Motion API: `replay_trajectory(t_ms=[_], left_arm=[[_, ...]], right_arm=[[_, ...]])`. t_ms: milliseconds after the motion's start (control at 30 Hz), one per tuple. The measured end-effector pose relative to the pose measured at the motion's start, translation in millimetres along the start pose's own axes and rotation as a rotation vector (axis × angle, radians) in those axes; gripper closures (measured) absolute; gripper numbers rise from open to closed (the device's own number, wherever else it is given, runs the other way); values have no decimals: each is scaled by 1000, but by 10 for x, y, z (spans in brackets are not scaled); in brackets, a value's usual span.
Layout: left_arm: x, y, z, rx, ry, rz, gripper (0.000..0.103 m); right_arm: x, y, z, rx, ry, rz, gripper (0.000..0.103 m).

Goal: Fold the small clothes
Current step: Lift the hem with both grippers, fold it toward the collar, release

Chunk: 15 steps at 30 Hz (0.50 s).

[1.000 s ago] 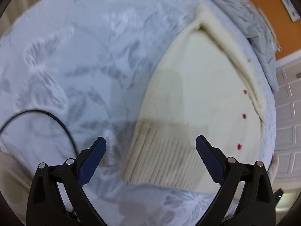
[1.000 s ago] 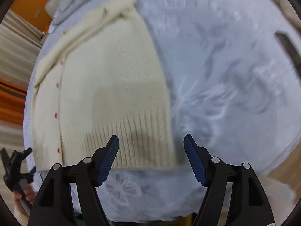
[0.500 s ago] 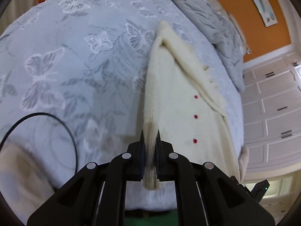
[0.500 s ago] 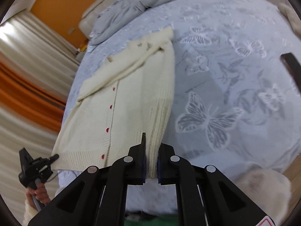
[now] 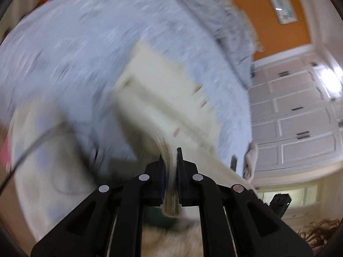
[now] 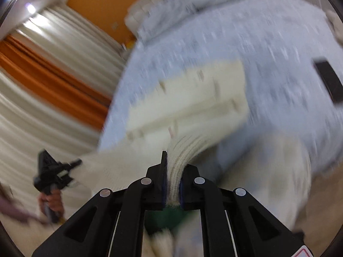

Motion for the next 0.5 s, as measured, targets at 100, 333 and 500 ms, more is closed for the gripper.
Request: replay_trajectory(t_ms=[100, 333, 500], left_arm=[[-471, -631, 161, -85, -27, 101, 95], [-1748, -1329, -633, 116, -274, 128, 68], [-1534, -1393, -691, 42, -298, 199, 29]], right_arm=[[-479, -715, 207, -55, 19, 115, 93], [-1575, -1245, 1155, -206, 284, 164, 75], [-1430, -1132, 1130, -82, 342, 181, 41]])
Point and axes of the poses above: each gripper's, at about its wrist camera, not at the fingertips, and x roughly against the way its jaws point, z to its right, y to its underside, the point moved 10 cm from there along -x, roughly the way its jaws point, and after that the axes turned 9 degrees about z, right-handed, at the moved point
